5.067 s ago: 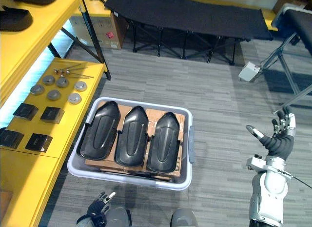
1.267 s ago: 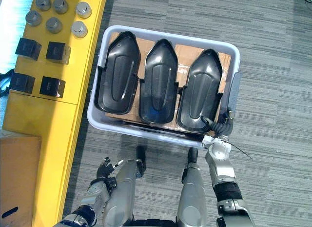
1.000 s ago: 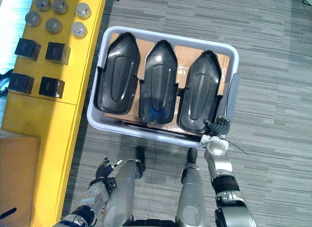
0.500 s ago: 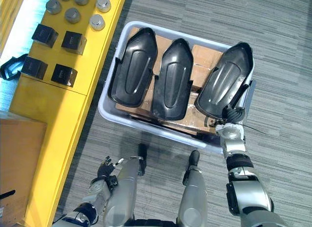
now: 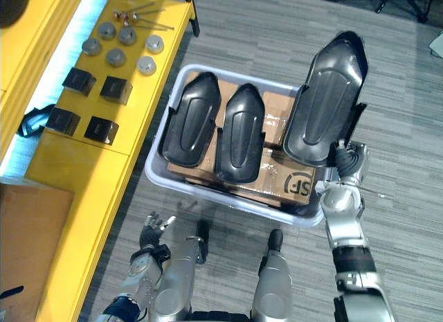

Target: Walk over and take plastic housings, then place them on the shelf

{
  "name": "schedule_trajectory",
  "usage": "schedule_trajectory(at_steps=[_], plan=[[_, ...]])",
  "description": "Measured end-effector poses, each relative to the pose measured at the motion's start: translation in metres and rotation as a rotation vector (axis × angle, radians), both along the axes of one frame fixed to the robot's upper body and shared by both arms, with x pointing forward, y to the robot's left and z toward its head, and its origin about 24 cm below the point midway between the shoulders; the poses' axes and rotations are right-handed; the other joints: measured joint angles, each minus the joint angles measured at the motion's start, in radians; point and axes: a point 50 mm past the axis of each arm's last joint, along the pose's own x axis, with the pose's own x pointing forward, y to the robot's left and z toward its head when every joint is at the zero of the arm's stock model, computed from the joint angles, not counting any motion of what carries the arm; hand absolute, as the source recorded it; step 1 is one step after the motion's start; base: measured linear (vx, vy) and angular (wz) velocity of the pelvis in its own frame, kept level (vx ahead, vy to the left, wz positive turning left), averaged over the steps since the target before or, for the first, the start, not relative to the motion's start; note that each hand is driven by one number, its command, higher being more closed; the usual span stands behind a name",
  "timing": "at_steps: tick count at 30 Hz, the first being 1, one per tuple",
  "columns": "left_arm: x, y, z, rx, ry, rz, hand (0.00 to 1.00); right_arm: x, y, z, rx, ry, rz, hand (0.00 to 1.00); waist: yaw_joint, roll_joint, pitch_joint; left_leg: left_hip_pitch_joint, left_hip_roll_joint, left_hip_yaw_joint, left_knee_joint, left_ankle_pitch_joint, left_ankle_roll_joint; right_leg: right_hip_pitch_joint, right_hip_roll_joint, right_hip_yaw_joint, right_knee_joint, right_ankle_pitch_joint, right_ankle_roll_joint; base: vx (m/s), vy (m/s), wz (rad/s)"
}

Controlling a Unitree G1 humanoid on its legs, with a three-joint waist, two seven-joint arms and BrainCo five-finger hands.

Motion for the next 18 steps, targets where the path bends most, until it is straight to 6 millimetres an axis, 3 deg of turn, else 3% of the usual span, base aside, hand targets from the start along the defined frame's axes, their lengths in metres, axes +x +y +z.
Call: schedule_trajectory(at_steps=[2,4,6,9,11,14,17,18], plan=[[-0.005,0.009,0.012,0.088,-0.019,0.092,0.00,-0.014,0.002,-0.020,-0.004,0.054,-0.046,1.00,0.000,-0.019,-0.052,0.048,-0.001,-0.003,-0.058,0.021,-0.004,0.047,0.004,-0.023,-0.043,0.006,-0.002,0.17,-0.055,0.16],[-0.006,0.015,0.026,0.152,-0.063,0.155,0.00,-0.020,0.001,-0.026,-0.037,0.073,-0.067,1.00,0.003,-0.031,-0.089,0.079,0.000,-0.002,-0.081,0.021,-0.005,0.079,0.008,-0.029,-0.069,0.006,-0.003,0.20,-0.045,0.04],[-0.003,0.022,0.050,0.220,-0.153,0.215,0.00,-0.024,0.000,-0.023,-0.089,0.053,-0.088,1.00,0.004,-0.038,-0.123,0.103,0.000,-0.001,-0.100,0.021,-0.005,0.102,0.008,-0.034,-0.085,0.006,-0.003,0.15,-0.023,0.02],[0.007,0.023,0.110,0.329,-0.401,0.230,0.00,-0.028,0.002,-0.001,-0.206,-0.082,-0.108,1.00,0.001,-0.043,-0.163,0.161,-0.001,-0.002,-0.133,0.018,-0.009,0.158,0.008,-0.058,-0.103,0.006,-0.002,0.11,-0.017,0.05],[0.010,0.020,0.125,0.358,-0.470,0.210,0.00,-0.028,0.004,0.008,-0.246,-0.135,-0.101,1.00,0.001,-0.044,-0.189,0.171,-0.002,0.000,-0.139,0.018,-0.010,0.164,0.007,-0.059,-0.104,0.007,-0.002,0.05,-0.003,-0.03],[0.017,0.008,0.150,0.382,-0.597,0.088,0.00,-0.026,0.007,0.031,-0.372,-0.250,-0.074,1.00,-0.002,-0.051,-0.224,0.212,-0.005,0.002,-0.153,0.016,-0.012,0.200,0.003,-0.060,-0.113,0.009,0.001,0.02,0.005,-0.04],[0.026,-0.013,0.167,0.374,-0.676,-0.187,0.00,-0.018,0.011,0.053,-0.471,-0.340,-0.031,1.00,-0.010,-0.059,-0.261,0.216,-0.005,0.007,-0.153,0.013,-0.014,0.201,0.003,-0.059,-0.115,0.014,0.008,-0.06,0.009,-0.07],[0.033,-0.031,0.172,0.312,-0.687,-0.368,0.00,-0.014,0.015,0.065,-0.534,-0.383,0.001,1.00,-0.013,-0.059,-0.263,0.234,-0.005,0.011,-0.154,0.013,-0.014,0.218,0.003,-0.057,-0.123,0.025,0.009,-0.08,0.011,-0.11]])
